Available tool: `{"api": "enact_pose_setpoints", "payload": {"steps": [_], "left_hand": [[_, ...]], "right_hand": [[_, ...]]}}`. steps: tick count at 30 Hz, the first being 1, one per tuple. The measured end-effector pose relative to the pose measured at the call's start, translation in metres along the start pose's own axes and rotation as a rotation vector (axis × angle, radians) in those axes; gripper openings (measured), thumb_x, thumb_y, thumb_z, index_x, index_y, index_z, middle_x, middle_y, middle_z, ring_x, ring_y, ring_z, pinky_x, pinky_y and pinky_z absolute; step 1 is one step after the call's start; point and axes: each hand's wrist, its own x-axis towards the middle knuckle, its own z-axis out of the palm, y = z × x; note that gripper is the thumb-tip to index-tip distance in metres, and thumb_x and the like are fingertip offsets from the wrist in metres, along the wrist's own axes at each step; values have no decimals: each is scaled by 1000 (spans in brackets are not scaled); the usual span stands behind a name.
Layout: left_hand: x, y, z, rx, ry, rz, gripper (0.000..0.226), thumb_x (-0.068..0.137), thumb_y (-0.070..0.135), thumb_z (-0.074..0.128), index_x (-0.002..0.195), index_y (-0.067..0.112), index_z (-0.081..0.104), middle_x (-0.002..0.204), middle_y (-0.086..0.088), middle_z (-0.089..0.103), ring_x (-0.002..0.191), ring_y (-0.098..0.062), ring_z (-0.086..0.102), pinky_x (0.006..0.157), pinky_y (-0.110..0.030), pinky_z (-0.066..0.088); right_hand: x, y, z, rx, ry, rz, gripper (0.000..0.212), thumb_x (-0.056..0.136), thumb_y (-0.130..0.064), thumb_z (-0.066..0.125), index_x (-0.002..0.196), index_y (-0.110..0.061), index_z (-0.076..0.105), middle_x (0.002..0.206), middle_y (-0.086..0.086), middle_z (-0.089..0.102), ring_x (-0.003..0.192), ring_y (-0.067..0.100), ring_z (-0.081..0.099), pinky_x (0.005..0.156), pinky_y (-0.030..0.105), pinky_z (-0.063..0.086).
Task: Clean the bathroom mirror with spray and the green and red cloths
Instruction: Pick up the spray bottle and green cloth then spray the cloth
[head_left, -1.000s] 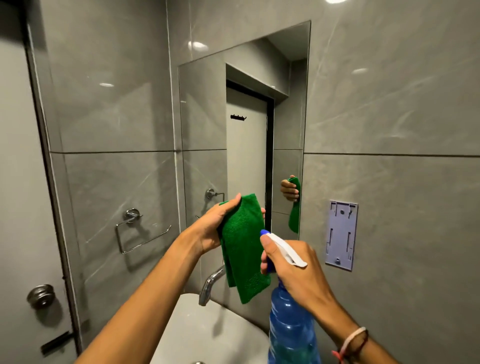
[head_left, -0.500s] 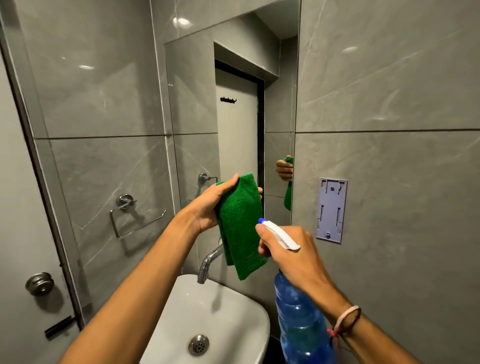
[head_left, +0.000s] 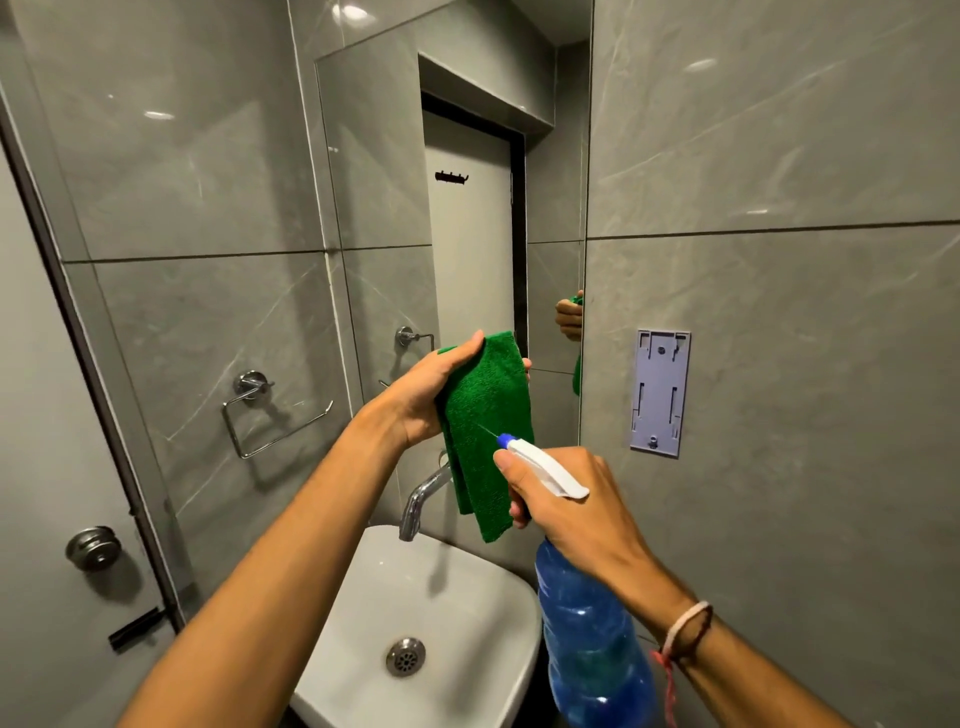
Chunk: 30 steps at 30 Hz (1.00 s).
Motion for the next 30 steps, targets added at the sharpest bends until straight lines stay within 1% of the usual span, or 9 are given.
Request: {"api": "enact_pose_setpoints", "payload": {"steps": [4, 8, 15, 19, 23, 24, 26, 28, 30], "left_hand": [[-2, 0, -5, -6, 19, 4, 54, 101, 43, 55, 135, 2, 62, 140, -17, 65, 132, -31, 61, 113, -47, 46], [-6, -1, -6, -56, 10, -1, 54, 102, 42, 54, 136, 1, 60, 140, -17, 65, 131, -29, 61, 108, -44, 52], [-5, -15, 4, -100, -33, -35, 53, 102, 41, 54, 135, 0, 62, 141, -18, 64, 132, -29, 60, 111, -44, 49], [1, -34, 12, -100, -49, -72, 51, 101, 42, 55, 130, 1, 67, 140, -18, 65, 133, -30, 59, 116, -47, 44], [6, -67, 28, -66, -39, -132, 49, 102, 43, 53, 124, 3, 72, 138, -16, 67, 129, -28, 63, 112, -45, 48], [8, -78, 33, -79, -30, -151, 50, 102, 43, 51, 125, 2, 70, 137, -17, 67, 124, -26, 65, 109, -42, 52], [10, -103, 41, -116, -14, -187, 53, 103, 42, 48, 129, -1, 67, 136, -18, 67, 114, -23, 71, 100, -37, 57], [14, -132, 52, -168, 3, -238, 56, 104, 41, 46, 133, -3, 62, 137, -19, 66, 109, -22, 74, 92, -35, 61], [16, -161, 61, -193, 42, -261, 56, 104, 40, 47, 136, -4, 59, 138, -19, 65, 106, -22, 74, 88, -35, 63]], "right_hand": [[-9, 1, 2, 3, 10, -25, 51, 96, -47, 63, 64, -9, 71, 63, 14, 72, 56, 22, 69, 57, 32, 57], [-20, 12, 1, -73, 16, -47, 56, 97, -50, 61, 67, -3, 69, 64, 19, 70, 61, 33, 66, 57, 44, 53], [-31, 35, -8, -40, 93, 48, 48, 96, -46, 64, 65, -10, 71, 62, 7, 74, 55, 21, 69, 58, 39, 56], [-36, 50, -20, -25, 143, 94, 42, 95, -46, 66, 68, -15, 75, 68, 0, 77, 60, 15, 72, 63, 37, 58], [-49, 76, -31, -77, 160, 155, 47, 94, -49, 66, 71, -9, 72, 68, 10, 74, 63, 25, 70, 62, 40, 54], [-55, 88, -36, -97, 182, 174, 47, 93, -50, 66, 70, -10, 69, 66, 9, 72, 62, 24, 66, 59, 38, 52], [-68, 112, -46, -129, 216, 191, 39, 94, -47, 67, 69, -19, 59, 60, -3, 63, 55, 11, 56, 52, 21, 43], [-82, 141, -59, -196, 220, 214, 28, 94, -43, 69, 77, -24, 55, 64, -9, 58, 59, 3, 54, 58, 9, 38], [-94, 168, -66, -230, 199, 268, 27, 93, -39, 71, 89, -18, 55, 78, -7, 62, 68, 3, 57, 66, 9, 38]]}}
